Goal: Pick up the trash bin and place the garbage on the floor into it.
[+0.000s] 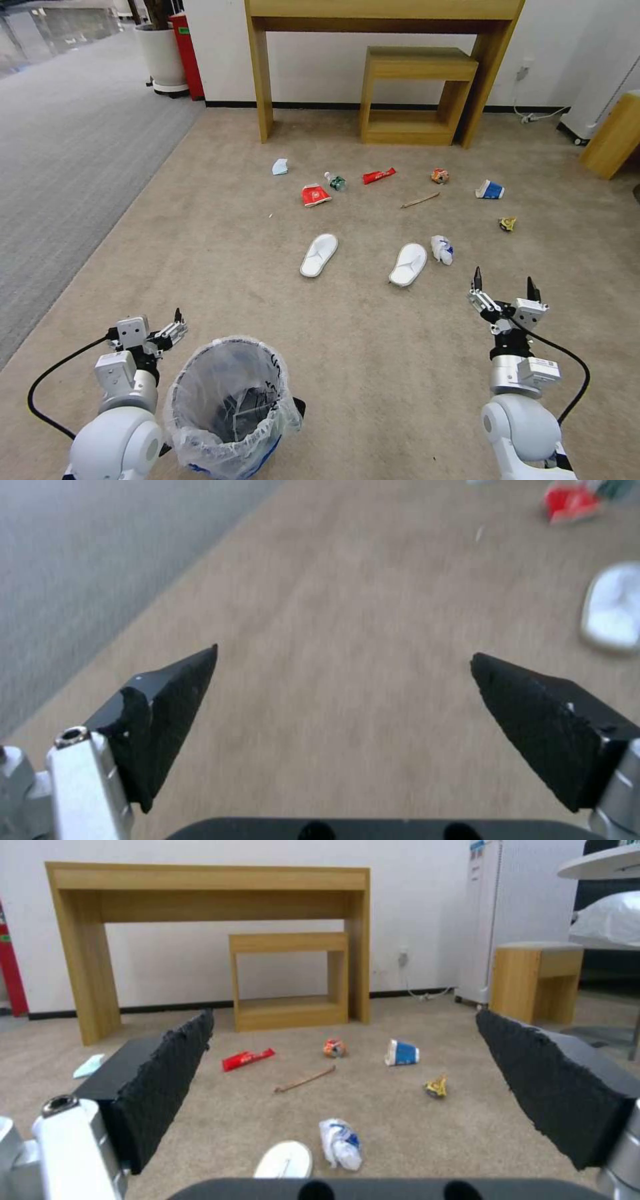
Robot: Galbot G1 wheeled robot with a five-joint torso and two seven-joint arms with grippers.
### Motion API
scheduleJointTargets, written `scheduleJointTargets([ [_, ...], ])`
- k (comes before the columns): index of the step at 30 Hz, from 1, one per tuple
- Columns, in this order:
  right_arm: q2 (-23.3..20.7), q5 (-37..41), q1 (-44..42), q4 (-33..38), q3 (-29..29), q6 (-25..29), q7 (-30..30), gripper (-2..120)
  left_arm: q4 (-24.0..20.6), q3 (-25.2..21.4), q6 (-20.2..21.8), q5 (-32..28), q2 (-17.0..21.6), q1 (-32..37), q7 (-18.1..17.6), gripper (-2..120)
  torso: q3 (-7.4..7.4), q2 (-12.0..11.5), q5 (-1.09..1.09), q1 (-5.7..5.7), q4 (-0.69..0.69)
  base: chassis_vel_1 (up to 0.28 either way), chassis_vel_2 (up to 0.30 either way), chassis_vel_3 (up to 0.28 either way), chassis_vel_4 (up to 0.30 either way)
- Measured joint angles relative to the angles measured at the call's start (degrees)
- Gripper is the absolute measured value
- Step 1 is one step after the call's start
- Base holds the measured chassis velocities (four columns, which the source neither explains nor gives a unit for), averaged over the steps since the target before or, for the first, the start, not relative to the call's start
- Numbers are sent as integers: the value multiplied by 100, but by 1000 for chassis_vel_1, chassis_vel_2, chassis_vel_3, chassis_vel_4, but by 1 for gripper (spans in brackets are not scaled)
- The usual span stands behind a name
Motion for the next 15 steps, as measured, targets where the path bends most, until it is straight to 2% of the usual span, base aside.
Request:
scheduleJointTargets([
  [1,-4,4,-4,0,4,-3,2,100,3,23,56,-90,51,10,-71,100,0,0,0,0,0,0,0,0,0],
  [2,-26,17,-23,0,13,-23,11,100,-31,124,347,-516,223,73,-432,100,0,0,0,0,0,0,0,0,0],
  [3,-26,17,-23,0,13,-23,11,100,-31,124,347,-516,223,73,-432,100,0,0,0,0,0,0,0,0,0],
  [5,-43,33,-27,1,27,-44,29,100,-120,172,549,-714,323,143,-662,100,0,0,1,0,0,0,0,0,0],
  [15,-52,41,-46,31,21,-133,83,100,-472,185,980,-1212,515,421,-1126,100,0,0,1,0,0,0,0,0,0],
])
